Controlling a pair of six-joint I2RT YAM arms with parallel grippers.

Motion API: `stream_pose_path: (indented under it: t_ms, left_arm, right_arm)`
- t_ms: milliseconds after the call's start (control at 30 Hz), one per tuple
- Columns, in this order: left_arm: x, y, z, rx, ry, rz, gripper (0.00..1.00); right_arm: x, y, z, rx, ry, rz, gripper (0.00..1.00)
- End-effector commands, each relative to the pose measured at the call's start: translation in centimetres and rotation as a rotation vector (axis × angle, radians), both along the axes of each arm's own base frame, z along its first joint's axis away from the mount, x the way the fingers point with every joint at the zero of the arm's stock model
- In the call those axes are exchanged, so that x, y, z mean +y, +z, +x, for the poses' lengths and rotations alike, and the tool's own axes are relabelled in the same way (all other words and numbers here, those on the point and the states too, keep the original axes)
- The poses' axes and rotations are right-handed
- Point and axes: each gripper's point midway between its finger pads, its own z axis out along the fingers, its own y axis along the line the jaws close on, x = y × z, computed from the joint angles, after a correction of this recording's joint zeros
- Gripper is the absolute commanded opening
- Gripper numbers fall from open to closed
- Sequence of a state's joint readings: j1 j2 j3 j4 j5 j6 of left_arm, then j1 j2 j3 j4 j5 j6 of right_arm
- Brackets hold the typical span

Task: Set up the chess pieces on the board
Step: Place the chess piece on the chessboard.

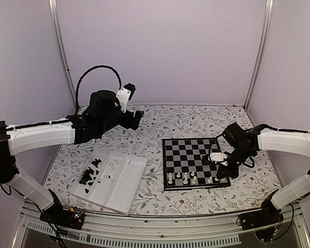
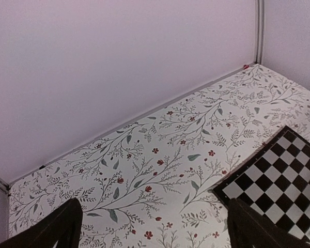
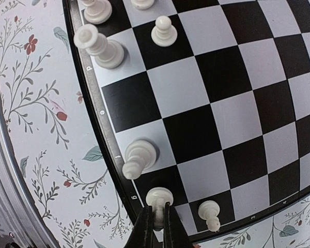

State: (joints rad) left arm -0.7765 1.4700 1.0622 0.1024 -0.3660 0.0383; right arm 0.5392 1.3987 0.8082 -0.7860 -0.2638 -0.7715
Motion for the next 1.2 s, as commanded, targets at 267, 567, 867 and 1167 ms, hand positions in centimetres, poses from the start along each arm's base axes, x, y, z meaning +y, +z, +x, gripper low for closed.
stream_pose_path:
  t_ms: [267,567,867,1167]
  left_arm:
    - [-0.2,-0.2,0.6,0.016,-0.008,0.024,0.99]
    - [-0.2,-1.1,0.6,0.050,0.000,0.058,0.99]
    - [4.3,-6.4,-1.5,0.358,0.220,0.142,0.76]
    - [8.2,-15.8,-7.2,0.697,0.256,0.201,0.27]
  right_arm:
    - [0.6,-1.0,0.0,0.014,0.022,-0.008,0.09]
    - [0.9,0.4,0.0,0.006,0.027,0.010,0.26]
    - [3.0,5.9,1.6,-0.053,-0.002,0.129,0.34]
    - [5.3,8.3,3.1,-0.077,0.000,0.236,0.35]
